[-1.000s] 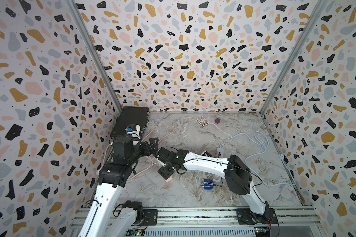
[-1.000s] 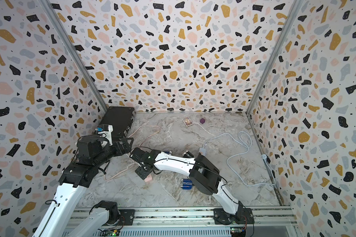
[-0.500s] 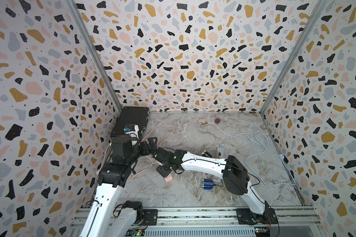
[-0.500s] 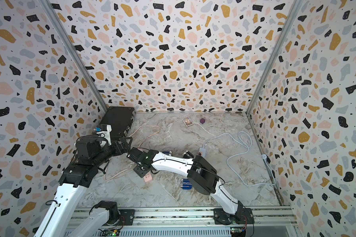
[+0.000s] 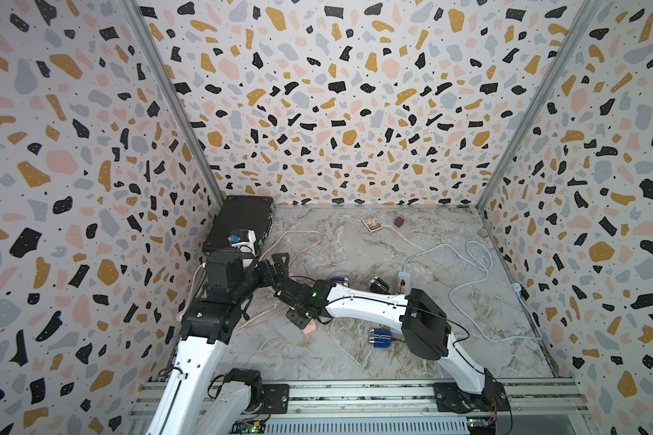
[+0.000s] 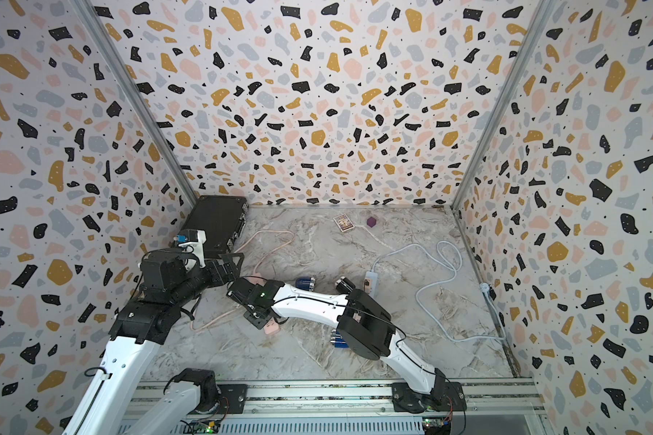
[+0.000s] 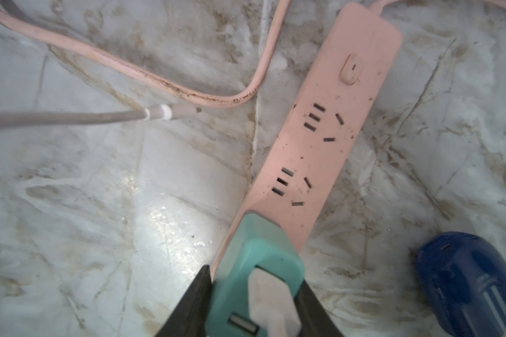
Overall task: Unplug the electric shaver
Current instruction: Move the socket to the center of the board.
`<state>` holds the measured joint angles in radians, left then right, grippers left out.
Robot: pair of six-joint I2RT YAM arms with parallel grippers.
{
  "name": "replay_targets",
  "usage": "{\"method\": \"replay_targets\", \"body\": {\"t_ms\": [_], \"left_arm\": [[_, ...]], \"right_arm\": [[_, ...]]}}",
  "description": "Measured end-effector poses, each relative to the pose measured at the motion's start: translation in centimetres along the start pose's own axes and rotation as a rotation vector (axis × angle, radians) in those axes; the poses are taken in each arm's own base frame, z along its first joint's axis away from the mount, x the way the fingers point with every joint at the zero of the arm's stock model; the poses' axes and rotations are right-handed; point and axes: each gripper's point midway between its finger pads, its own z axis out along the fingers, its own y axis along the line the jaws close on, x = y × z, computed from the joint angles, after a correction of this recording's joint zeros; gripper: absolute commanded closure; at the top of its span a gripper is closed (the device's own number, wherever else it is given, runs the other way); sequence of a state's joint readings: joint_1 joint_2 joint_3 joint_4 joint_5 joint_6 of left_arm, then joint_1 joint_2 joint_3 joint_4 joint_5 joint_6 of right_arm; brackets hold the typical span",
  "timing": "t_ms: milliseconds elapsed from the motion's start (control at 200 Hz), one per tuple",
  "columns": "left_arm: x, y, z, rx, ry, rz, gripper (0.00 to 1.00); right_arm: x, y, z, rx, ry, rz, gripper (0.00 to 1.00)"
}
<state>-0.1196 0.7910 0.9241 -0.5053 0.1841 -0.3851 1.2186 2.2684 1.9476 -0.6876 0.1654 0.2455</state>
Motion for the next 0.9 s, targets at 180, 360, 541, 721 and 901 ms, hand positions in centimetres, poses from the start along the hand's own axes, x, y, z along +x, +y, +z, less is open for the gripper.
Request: {"method": "replay_targets", "body": {"t_ms": [180,360,541,721,901], "left_arm": [[0.0,0.0,0.0,-0.001,0.001,0.0,0.0],[0.1,0.1,0.0,-0.002,0.004,-0.001,0.0],[0.7,0.3,0.3,-0.002,0.015,-0.003,0.0],[2.7,0.3,2.0,0.04,0.062,-0.046,0.14],[6.6,0.9,5.1,0.093,0.142,-0.122,0.38]], "right_arm": [[0.0,-0.5,0.0,0.037,-0.001,-0.005,0.72],[0.2,-1.0,0.1,0.06,0.0,-0.031,0.89],[1.8,-1.8,-0.6,0.077,-0.018,-0.064,0.89],[4.5,-3.2,-1.7,0.077,0.001,-0.062,0.89],[5.7,-3.9,-2.2,0.073,-0.011,-0.053,0.9]]}}
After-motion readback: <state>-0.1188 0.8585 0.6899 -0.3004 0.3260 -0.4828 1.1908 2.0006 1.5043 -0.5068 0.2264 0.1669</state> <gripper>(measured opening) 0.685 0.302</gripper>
